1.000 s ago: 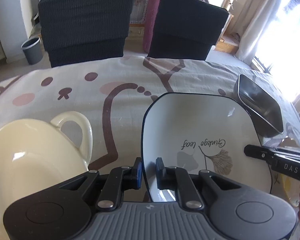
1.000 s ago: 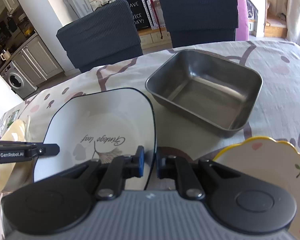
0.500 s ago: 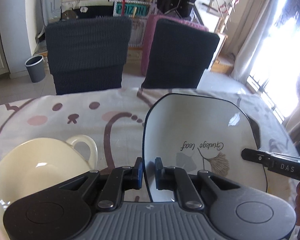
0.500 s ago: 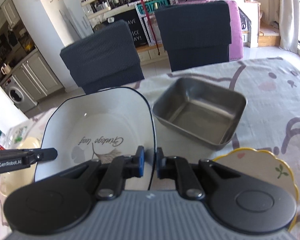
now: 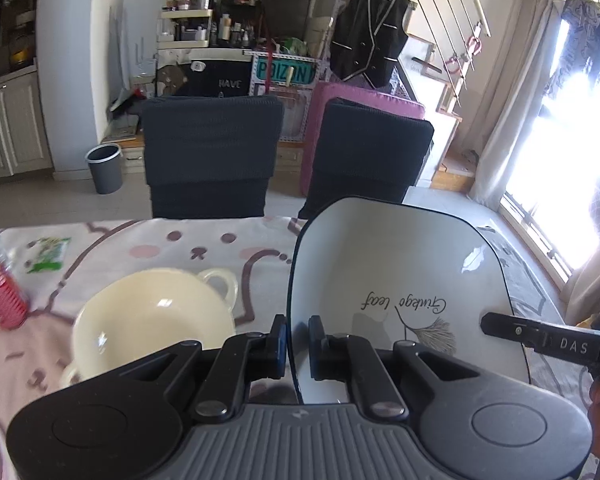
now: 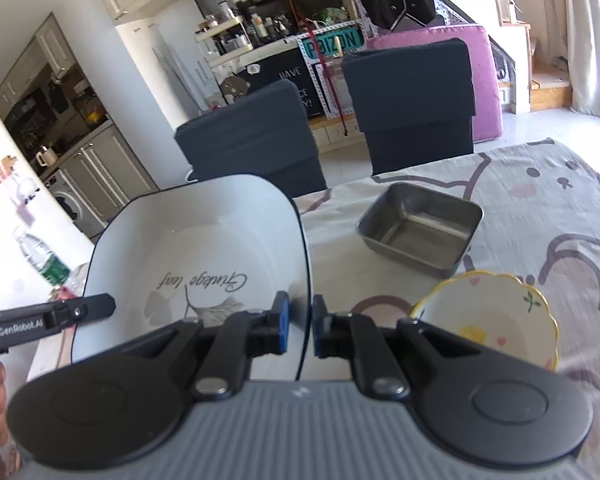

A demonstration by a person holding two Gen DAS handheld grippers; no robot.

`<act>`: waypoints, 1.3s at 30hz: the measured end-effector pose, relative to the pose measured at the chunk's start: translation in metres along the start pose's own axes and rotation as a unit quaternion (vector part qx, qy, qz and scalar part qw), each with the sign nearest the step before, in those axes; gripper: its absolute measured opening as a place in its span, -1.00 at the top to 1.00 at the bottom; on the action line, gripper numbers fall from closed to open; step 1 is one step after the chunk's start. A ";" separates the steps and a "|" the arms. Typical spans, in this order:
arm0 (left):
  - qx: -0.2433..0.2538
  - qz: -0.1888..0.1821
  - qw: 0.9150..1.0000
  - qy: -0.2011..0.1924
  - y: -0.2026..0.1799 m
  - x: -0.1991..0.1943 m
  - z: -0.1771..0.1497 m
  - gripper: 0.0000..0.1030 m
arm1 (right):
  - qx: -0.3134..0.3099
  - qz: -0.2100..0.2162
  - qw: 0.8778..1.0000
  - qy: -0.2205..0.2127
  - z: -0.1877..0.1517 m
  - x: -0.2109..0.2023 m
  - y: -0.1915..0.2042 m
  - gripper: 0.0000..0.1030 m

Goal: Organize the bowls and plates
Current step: 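Lift the white plate with both grippers and carry it off the dishes, then lower the white plate onto the cloth and open both grippers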

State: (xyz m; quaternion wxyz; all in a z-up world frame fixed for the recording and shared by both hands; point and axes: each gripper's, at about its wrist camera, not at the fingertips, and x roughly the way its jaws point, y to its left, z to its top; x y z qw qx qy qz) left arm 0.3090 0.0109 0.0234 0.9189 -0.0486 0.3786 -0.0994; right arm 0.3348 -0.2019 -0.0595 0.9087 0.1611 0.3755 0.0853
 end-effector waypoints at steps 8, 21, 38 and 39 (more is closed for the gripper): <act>-0.024 0.014 0.999 -0.016 0.005 -0.062 -0.047 0.79 | -0.016 0.021 1.000 -0.003 -0.042 -0.050 0.024 0.76; -0.063 0.002 0.998 0.020 0.017 -0.101 -0.141 0.78 | -0.008 0.037 0.999 0.033 -0.118 -0.092 0.027 0.80; -0.108 0.008 0.984 0.142 0.034 -0.060 -0.203 0.78 | -0.019 -0.007 0.984 0.179 -0.180 -0.055 0.019 0.79; -0.113 0.010 0.983 0.145 0.035 -0.058 -0.204 0.78 | -0.020 -0.009 0.983 0.182 -0.181 -0.052 0.019 0.78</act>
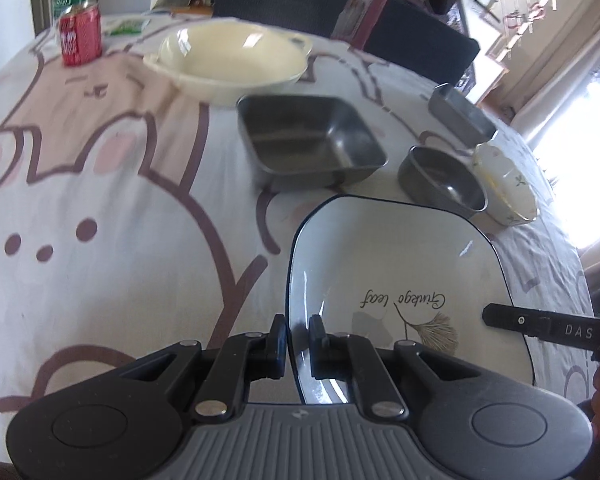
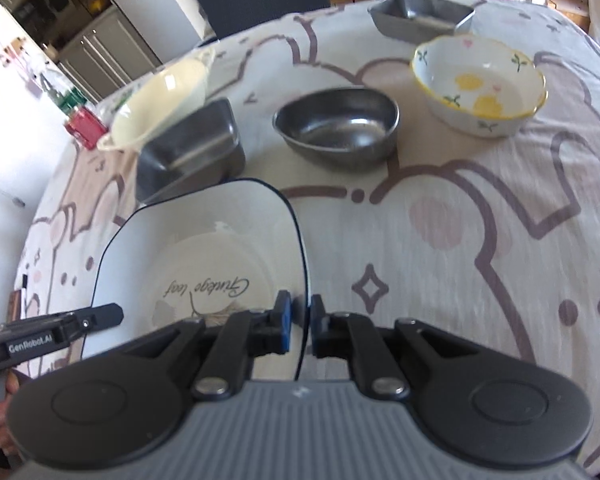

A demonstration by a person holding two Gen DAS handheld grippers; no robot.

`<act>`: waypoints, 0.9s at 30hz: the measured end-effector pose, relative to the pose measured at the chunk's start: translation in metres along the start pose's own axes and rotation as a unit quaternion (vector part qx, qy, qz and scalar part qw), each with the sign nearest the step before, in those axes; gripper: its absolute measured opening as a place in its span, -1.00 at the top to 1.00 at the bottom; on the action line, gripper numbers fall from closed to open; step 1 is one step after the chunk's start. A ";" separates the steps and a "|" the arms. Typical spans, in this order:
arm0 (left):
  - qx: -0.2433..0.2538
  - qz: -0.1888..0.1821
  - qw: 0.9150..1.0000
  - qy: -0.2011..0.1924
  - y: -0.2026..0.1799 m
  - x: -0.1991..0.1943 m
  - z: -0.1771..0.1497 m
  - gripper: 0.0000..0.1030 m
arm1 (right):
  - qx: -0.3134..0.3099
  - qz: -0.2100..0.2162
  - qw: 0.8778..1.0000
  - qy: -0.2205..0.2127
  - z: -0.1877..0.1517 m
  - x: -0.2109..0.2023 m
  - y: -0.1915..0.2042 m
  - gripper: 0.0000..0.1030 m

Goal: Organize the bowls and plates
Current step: 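Lower the white plate onto the cloth and open both grippers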

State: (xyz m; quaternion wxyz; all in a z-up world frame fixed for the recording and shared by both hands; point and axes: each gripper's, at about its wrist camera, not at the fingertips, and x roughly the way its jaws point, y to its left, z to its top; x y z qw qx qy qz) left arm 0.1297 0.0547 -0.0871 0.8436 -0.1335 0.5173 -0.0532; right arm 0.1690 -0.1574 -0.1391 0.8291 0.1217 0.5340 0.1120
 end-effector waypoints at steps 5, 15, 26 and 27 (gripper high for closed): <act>-0.021 0.011 1.000 0.008 0.003 0.011 0.005 0.77 | 0.005 -0.015 1.000 0.012 0.007 0.014 0.002 0.77; -0.031 0.026 0.999 0.018 0.002 0.028 0.014 0.77 | 0.018 -0.034 0.999 0.031 0.019 0.037 0.004 0.76; -0.039 0.033 0.999 0.019 0.001 0.039 0.024 0.76 | 0.017 -0.049 0.998 0.030 0.030 0.048 0.002 0.74; -0.038 0.034 0.999 0.017 0.001 0.039 0.025 0.76 | 0.017 -0.049 0.998 0.030 0.031 0.048 0.002 0.74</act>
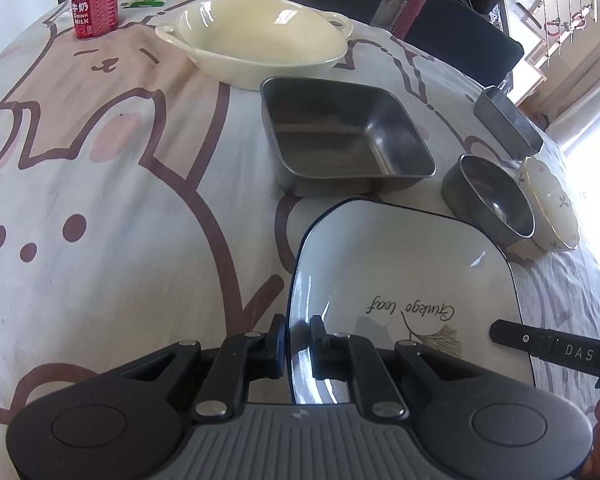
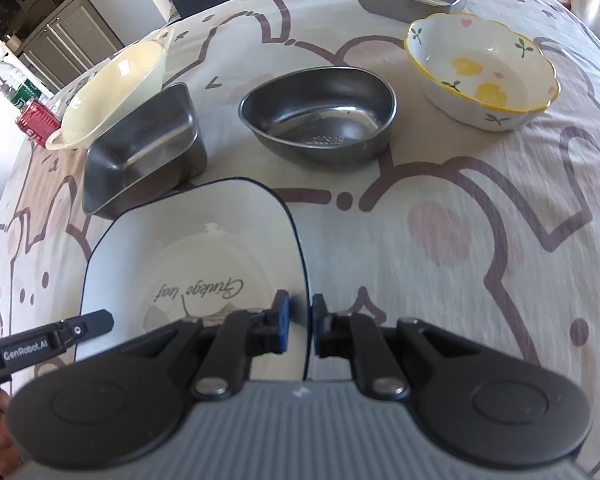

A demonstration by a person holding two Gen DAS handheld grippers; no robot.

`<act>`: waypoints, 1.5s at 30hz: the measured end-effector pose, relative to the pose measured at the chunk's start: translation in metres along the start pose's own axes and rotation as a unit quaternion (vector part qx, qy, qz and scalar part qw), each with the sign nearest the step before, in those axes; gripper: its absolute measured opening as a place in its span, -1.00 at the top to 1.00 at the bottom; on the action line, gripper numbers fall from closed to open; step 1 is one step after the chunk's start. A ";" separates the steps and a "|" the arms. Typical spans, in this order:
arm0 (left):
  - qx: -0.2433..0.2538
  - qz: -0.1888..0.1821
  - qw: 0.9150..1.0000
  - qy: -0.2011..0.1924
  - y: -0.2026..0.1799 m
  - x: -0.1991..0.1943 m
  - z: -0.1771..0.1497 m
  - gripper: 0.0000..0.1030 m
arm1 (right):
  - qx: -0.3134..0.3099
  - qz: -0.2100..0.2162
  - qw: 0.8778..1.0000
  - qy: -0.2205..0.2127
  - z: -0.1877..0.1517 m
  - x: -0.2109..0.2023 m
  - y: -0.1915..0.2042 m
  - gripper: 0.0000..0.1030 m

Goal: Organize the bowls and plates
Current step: 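Lower the white plate onto the cloth and open both grippers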

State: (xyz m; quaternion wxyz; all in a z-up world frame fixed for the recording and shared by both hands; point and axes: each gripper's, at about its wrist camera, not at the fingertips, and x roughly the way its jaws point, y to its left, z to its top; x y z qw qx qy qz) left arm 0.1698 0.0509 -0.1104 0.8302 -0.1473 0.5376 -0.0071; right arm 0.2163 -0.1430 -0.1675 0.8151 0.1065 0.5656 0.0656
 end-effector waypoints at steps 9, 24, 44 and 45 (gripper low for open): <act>0.007 0.003 1.000 0.003 -0.002 0.003 0.002 0.76 | -0.008 -0.007 1.000 0.000 0.006 0.008 0.003 0.71; 0.030 0.005 1.000 0.006 -0.005 0.005 0.000 0.76 | -0.034 -0.013 0.999 0.012 0.000 0.018 0.008 0.66; 0.063 0.007 0.998 0.005 -0.007 0.004 -0.002 0.74 | -0.052 0.007 0.999 0.007 -0.006 0.016 0.001 0.64; 0.064 0.007 0.998 0.007 -0.007 0.004 -0.002 0.74 | -0.051 0.008 0.999 0.010 -0.007 0.017 0.000 0.62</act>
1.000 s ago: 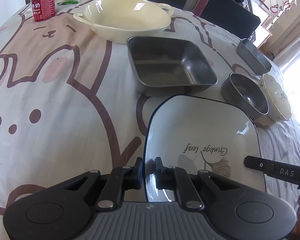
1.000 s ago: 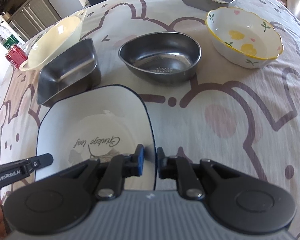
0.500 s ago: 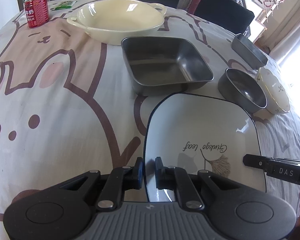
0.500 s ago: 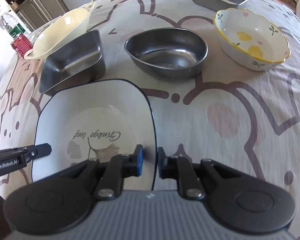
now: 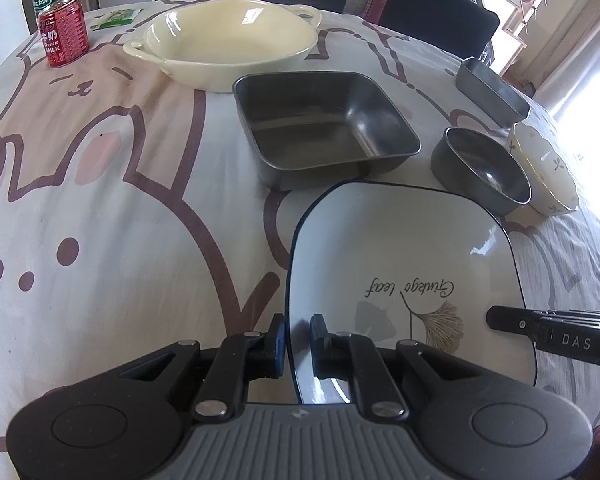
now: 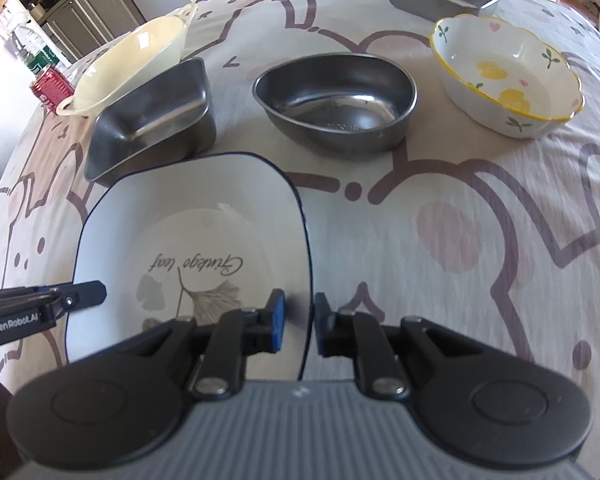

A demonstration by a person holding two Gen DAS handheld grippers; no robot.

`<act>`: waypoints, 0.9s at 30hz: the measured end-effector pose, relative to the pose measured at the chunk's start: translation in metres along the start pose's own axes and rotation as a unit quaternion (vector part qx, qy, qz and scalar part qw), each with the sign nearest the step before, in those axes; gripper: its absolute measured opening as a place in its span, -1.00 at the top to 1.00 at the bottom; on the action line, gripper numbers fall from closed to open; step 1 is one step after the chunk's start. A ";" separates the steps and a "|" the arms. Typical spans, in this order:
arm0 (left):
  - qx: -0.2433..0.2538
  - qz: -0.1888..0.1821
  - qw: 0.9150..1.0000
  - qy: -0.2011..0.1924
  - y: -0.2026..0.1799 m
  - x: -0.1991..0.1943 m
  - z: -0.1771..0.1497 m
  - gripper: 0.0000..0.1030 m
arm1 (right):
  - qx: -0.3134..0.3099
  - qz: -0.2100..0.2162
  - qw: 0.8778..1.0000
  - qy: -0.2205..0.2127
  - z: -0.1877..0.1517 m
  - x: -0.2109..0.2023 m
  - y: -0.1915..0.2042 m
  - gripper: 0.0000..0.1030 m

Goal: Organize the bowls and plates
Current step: 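Lower the white plate onto the cloth and open both grippers, then move both grippers to the cream two-handled bowl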

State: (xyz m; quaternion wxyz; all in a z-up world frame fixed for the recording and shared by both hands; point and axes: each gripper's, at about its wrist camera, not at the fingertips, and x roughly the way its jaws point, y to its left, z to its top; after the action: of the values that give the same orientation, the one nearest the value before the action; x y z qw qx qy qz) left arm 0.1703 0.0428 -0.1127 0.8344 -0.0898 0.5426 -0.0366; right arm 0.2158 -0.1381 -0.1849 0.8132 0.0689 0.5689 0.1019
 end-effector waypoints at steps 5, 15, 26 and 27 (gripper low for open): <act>0.001 -0.008 1.000 0.012 0.000 0.000 -0.003 0.64 | -0.004 0.002 1.000 -0.003 -0.004 -0.001 -0.001 0.57; 0.017 -0.015 1.000 0.016 -0.004 -0.002 -0.009 0.18 | -0.011 -0.013 1.000 -0.011 -0.008 -0.005 -0.002 0.29; 0.016 -0.017 1.000 0.005 -0.002 -0.011 -0.014 -0.57 | -0.012 -0.012 0.999 -0.033 -0.014 -0.017 -0.007 -0.27; 0.016 -0.018 1.000 0.003 -0.002 -0.012 -0.014 -0.64 | -0.013 -0.009 0.999 -0.036 -0.014 -0.019 -0.007 -0.35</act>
State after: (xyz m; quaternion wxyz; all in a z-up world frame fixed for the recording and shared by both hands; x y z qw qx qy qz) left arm 0.1523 0.0416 -0.1070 0.8333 -0.0857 0.5427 -0.0604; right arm 0.1968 -0.1500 -0.1740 0.8349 0.0569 0.5383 0.0998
